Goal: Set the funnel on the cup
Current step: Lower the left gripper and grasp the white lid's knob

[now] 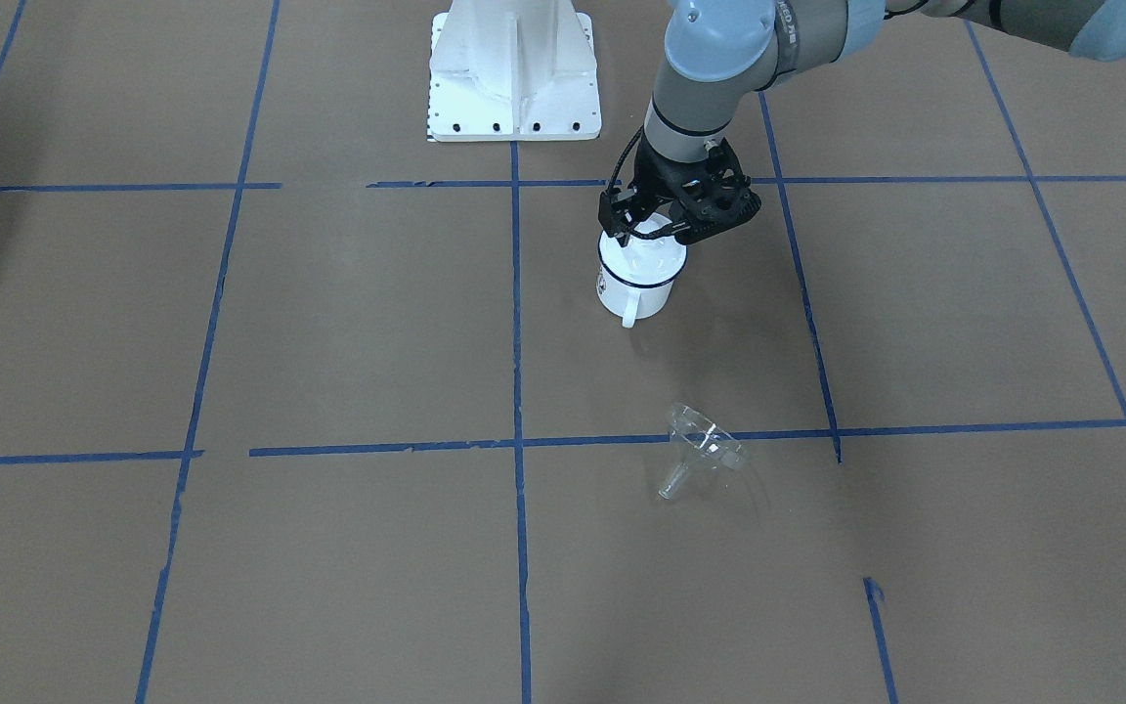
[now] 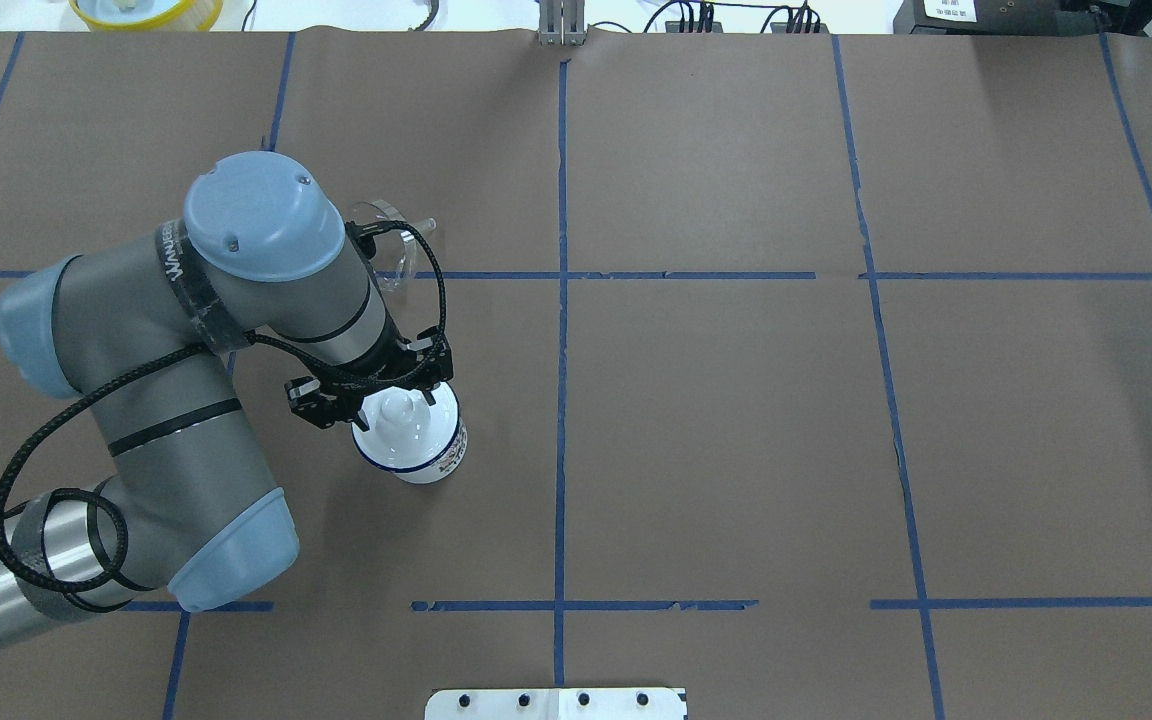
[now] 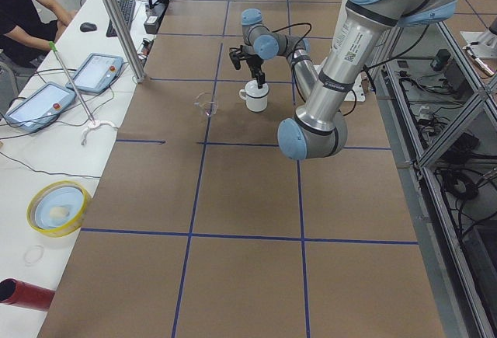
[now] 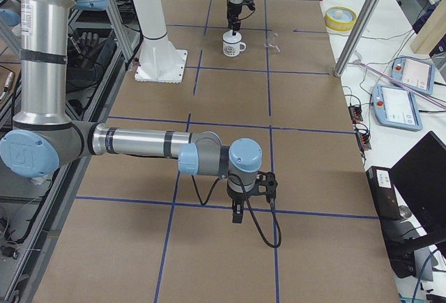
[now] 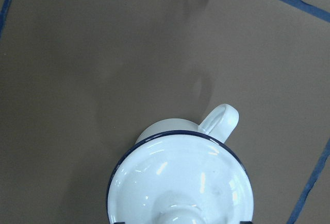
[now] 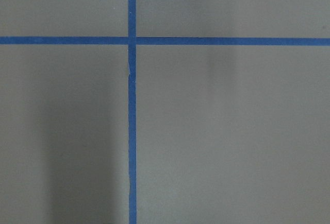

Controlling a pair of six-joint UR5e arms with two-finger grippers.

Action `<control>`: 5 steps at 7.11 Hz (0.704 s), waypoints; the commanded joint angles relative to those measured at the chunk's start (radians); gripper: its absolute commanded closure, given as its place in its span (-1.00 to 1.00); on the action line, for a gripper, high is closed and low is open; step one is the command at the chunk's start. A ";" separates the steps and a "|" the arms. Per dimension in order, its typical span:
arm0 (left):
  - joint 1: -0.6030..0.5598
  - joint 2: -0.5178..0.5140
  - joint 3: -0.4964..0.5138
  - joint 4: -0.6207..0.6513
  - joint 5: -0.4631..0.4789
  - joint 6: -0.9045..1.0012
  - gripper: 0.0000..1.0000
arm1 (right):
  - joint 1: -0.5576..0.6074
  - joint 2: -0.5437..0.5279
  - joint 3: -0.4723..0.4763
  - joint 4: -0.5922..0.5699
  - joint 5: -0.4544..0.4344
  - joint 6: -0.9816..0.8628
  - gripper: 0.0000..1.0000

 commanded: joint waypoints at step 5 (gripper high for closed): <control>-0.065 -0.002 -0.130 0.074 0.003 0.001 1.00 | 0.000 0.000 0.000 0.000 0.000 0.000 -1.00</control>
